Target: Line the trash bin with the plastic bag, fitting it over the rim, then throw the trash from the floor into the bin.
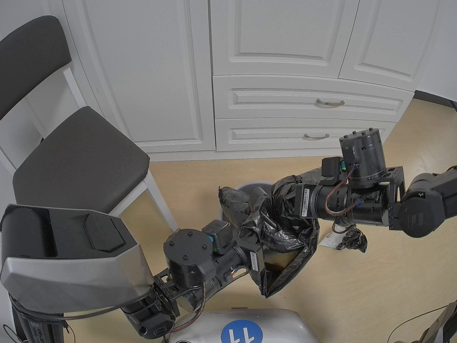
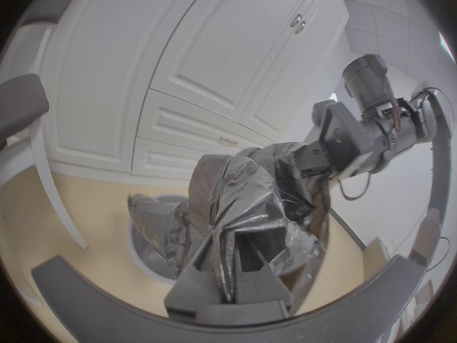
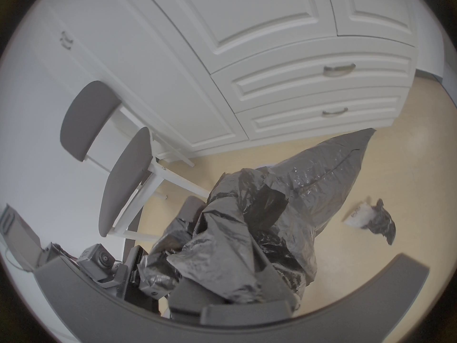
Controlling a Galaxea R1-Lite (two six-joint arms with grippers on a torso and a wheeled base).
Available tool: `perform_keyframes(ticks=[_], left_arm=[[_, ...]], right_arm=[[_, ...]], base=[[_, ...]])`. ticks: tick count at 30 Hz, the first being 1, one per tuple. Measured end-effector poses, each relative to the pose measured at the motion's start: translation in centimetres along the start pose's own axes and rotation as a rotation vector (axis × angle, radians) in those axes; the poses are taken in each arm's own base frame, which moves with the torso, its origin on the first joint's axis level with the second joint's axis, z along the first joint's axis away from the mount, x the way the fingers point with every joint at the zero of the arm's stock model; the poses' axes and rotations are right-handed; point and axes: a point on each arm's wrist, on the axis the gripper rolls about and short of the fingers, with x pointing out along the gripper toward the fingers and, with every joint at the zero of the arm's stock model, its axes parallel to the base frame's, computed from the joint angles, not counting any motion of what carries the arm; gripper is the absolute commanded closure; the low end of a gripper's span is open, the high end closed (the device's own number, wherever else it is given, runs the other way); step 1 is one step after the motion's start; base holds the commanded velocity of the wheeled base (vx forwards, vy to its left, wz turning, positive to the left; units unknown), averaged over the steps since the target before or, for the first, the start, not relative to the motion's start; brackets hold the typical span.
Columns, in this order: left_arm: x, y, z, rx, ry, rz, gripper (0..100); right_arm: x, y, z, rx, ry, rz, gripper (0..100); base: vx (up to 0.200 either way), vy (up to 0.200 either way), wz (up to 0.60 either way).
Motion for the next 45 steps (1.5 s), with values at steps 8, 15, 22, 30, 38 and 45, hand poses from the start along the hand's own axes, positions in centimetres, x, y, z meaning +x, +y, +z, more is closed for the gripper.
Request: perform_keyframes(ticks=[8,15,22,30,38,45], left_arm=[[2.3,0.4,2.4,0.056,-0.146,0.104,100],[4.3,0.3,2.9,0.049,-0.220,0.148,100],[6.2,1.5,0.1,0.058,-0.180,0.183,100],[6.9,3.2,-2.9,0.050,-0.117,0.215,100],[6.3,4.3,-4.8,-0.007,-0.040,0.186,0],[5.3,4.3,-5.0,-0.014,0.008,0.140,0]], right_arm=[[-2.6,1.5,2.3,0.031,-0.089,-0.004,100],[-3.6,2.0,2.5,0.027,-0.121,-0.008,100],[-1.1,1.6,1.1,0.000,-0.057,-0.047,100],[3.3,1.0,-0.5,-0.008,-0.011,-0.147,100],[5.1,0.6,-1.1,-0.004,0.013,-0.174,100],[5.5,0.5,-1.0,0.011,0.010,-0.179,100]], base=[[0.000,0.000,0.00],[0.000,0.000,0.00],[0.000,0.000,0.00],[0.000,0.000,0.00],[0.000,0.000,0.00],[0.000,0.000,0.00]])
